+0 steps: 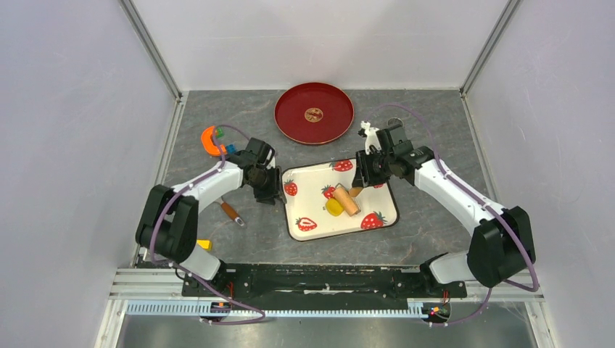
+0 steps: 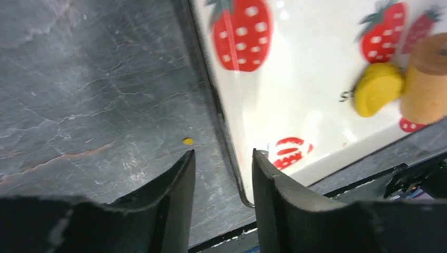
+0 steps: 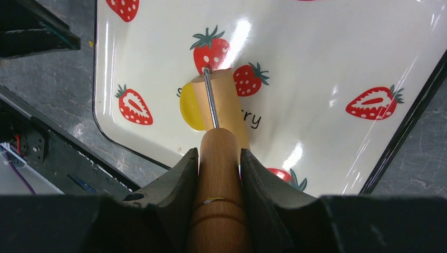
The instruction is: Roll out the dumpling wrappers from the dough
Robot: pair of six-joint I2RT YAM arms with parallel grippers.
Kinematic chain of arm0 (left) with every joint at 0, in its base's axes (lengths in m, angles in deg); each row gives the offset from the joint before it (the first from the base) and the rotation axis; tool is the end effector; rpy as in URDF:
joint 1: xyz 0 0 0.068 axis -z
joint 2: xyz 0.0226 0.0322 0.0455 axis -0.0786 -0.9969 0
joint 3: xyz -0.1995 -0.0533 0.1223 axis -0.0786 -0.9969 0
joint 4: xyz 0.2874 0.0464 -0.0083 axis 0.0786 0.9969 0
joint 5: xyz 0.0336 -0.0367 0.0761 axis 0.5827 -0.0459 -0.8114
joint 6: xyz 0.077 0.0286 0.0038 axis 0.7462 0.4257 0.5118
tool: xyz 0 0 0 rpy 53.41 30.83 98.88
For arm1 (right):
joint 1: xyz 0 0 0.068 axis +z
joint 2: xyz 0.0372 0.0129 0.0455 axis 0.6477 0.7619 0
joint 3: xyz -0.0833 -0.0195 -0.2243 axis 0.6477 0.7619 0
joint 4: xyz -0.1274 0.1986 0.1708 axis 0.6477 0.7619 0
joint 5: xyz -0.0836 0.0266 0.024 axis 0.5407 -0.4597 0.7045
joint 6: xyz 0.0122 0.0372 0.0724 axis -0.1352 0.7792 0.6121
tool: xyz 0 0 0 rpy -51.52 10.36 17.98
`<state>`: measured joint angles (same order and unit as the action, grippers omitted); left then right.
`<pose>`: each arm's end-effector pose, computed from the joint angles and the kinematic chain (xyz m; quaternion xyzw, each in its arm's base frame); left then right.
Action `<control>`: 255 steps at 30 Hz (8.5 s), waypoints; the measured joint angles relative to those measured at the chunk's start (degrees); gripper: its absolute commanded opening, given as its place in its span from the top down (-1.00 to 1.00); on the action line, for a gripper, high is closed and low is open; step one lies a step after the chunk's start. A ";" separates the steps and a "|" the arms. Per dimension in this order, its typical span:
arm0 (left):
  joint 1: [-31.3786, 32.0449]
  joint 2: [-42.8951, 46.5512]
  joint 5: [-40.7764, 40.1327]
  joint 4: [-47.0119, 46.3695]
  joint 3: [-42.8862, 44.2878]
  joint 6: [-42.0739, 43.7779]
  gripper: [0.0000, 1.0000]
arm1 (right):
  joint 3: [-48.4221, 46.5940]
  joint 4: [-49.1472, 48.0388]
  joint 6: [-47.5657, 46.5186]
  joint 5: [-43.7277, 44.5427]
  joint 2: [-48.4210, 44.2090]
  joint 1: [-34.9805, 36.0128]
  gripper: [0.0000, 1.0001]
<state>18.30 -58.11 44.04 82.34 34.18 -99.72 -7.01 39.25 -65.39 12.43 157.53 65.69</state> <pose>0.2913 -0.1429 0.0862 -0.0147 0.9771 -0.1886 0.0972 0.3009 0.1669 0.1861 -0.1661 0.9284 0.2336 0.2365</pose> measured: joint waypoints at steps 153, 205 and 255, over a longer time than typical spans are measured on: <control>-1.14 -4.50 6.58 -5.57 -2.36 -6.86 0.96 | 9.75 -21.24 -6.60 14.32 -4.48 14.45 1.00; -1.20 -4.76 7.23 -5.49 -2.25 -6.84 0.96 | 3.08 -16.76 -5.97 13.86 -3.50 13.22 1.00; -1.20 -4.87 7.48 -5.42 -2.16 -6.23 0.96 | 22.03 -43.10 -4.20 12.72 -5.84 15.02 1.00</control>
<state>17.10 -62.98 51.52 76.92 32.01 -105.95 15.03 -3.85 -69.59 25.15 151.69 80.70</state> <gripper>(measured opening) 0.044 0.344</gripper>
